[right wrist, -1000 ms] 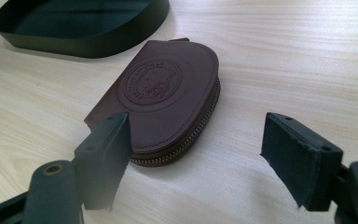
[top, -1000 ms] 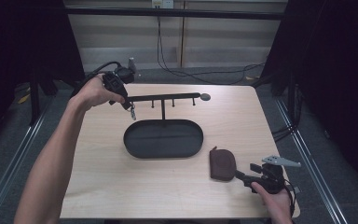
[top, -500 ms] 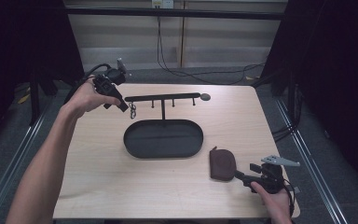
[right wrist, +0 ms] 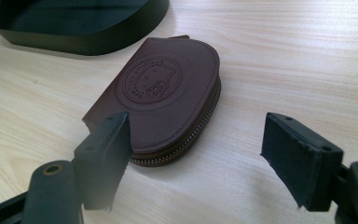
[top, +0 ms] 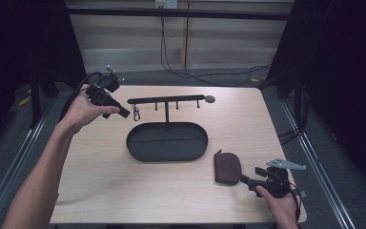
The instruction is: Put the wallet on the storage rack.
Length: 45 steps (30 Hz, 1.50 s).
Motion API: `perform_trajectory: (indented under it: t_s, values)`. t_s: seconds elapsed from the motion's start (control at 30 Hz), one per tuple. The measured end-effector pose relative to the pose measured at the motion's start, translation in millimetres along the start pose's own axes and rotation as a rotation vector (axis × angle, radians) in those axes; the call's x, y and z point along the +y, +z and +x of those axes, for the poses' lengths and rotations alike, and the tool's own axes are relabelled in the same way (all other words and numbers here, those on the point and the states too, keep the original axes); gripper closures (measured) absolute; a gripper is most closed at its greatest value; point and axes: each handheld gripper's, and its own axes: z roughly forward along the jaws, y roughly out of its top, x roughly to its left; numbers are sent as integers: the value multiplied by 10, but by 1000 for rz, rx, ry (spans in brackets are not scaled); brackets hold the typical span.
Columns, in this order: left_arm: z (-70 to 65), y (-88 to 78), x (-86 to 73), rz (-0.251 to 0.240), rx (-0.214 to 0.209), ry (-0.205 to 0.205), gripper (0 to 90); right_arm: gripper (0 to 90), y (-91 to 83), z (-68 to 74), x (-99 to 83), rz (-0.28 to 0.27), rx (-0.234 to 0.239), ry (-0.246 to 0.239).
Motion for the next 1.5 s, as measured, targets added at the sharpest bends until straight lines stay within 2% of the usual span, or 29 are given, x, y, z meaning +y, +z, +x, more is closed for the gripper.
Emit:
perform_trajectory:
  t_s: [0.07,0.13,0.17,0.2,0.37,0.47,0.7,0.73,0.77,0.83,0.93,1.0,1.03,1.07,1.13,1.17,1.2,1.27,1.3,1.33,1.4,1.47,1.5]
  values:
    - [-14,-2,-66,-14,2,-2,516,238,1,2,0,2,-3,-1]
    - [-37,-12,-125,-43,43,-28,510,236,6,0,3,2,-3,-1]
    - [-49,-17,-155,-59,48,-28,505,236,11,0,6,3,-4,1]
    - [-56,-23,-184,-68,41,-15,495,235,16,2,9,6,-4,0]
    - [-128,-11,-353,-124,39,-20,453,236,26,18,9,8,-3,-6]
    - [-142,6,-430,-123,55,-20,417,237,22,19,9,8,3,-6]
    - [-131,114,-732,-172,38,-36,358,235,25,22,8,14,3,-8]
    - [-119,143,-777,-194,40,-48,341,234,28,21,11,13,3,-10]
    - [-100,182,-828,-210,22,-69,330,234,31,18,13,11,5,-14]
    - [-86,234,-892,-215,24,-84,305,232,33,18,13,15,1,-12]
    - [-90,320,-1005,-234,-6,-106,228,229,33,19,14,14,1,-12]
    - [-143,387,-1090,-261,15,-108,137,227,32,20,13,12,-1,-11]
    - [-162,405,-1121,-272,16,-113,189,226,31,17,11,13,-4,-10]
    - [-175,413,-1147,-282,12,-126,203,226,28,17,9,11,-6,-6]
    - [-204,429,-1227,-323,-17,-146,148,225,22,13,6,7,-6,-2]
    - [-231,447,-1278,-331,-3,-165,169,225,21,11,5,7,-7,0]
    - [-252,468,-1315,-319,15,-171,160,225,19,10,5,7,-8,3]
    - [-298,496,-1392,-323,50,-163,164,224,20,8,4,10,-7,5]
    - [-317,510,-1435,-315,48,-159,162,224,24,8,5,11,-6,6]
    - [-346,515,-1483,-321,48,-163,162,224,27,5,5,12,-5,7]
    - [-438,529,-1557,-331,77,-138,163,224,33,2,10,14,-5,10]
    - [-495,530,-1633,-345,111,-136,162,228,41,16,22,19,-16,7]
    - [-522,534,-1678,-357,112,-138,162,237,46,15,26,21,-11,6]
